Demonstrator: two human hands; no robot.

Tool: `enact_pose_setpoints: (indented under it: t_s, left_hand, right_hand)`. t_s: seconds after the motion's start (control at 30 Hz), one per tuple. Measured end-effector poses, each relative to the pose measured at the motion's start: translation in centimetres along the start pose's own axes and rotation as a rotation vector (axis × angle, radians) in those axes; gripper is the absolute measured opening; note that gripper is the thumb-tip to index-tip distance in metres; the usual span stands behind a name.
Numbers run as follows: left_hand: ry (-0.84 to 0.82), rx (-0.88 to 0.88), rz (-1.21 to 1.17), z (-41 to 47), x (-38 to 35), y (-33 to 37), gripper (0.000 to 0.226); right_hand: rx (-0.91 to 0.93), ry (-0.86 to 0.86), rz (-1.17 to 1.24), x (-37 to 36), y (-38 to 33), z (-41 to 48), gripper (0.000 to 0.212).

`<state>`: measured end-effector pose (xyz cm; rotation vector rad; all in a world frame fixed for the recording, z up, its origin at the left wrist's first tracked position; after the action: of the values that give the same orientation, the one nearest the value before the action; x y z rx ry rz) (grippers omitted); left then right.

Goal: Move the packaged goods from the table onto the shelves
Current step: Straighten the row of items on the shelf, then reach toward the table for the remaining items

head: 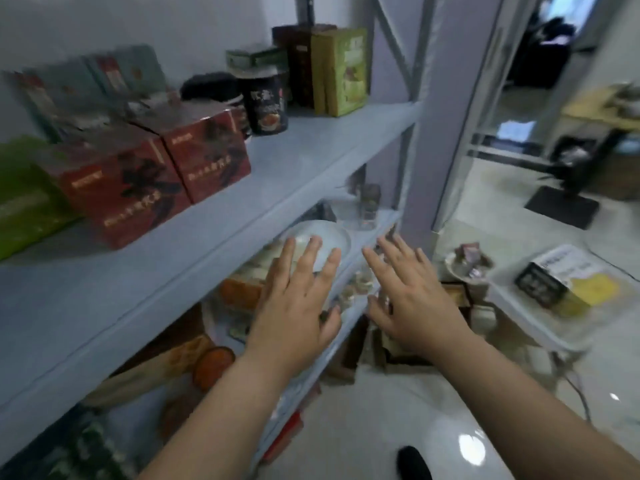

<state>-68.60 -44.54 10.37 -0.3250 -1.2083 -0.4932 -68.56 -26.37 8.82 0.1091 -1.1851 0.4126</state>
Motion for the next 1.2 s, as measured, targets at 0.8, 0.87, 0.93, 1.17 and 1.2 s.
enact_pose_setpoints:
  t_s: [0.8,0.87,0.93,1.17,1.2]
  left_hand:
    - [-0.504,-1.039,-0.289,-13.1,-8.3,60.8,0.075]
    - [-0.48,-1.129,-0.276,-15.3,-8.1,65.9,0.074]
    - [-0.438,-1.216,-0.279,-17.5,-7.8,70.6,0.071]
    - [-0.521,-1.427,-0.352,-23.7,-8.6,81.7,0.067]
    - [-0.539,-1.452,-0.353,-24.1,-8.8,82.8,0.066]
  right_hand:
    - [-1.25,-0.071,-0.141,18.0,12.1,-65.2,0.058]
    - [-1.322,-0.036,-0.138,19.1,12.3,-70.6,0.057]
    - [-1.384,-0.016,-0.129,19.9,12.4,-75.4,0.058]
    - [-1.603,0.062,-0.066,21.3,11.9,-86.5,0.056]
    - [-1.627,0.07,-0.062,21.4,12.0,-87.5,0.055]
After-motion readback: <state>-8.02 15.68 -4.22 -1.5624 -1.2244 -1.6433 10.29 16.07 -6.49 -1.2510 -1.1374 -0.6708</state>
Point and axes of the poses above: each hand's wrist, its own z-axis towards the middle knuckle, its own x-axis out of the back of the hand, y = z × x, the point moved 5 cm from there along z, towards the middle knuckle, and after that the axes turned 7 degrees about -y, right-handed, at the moved point
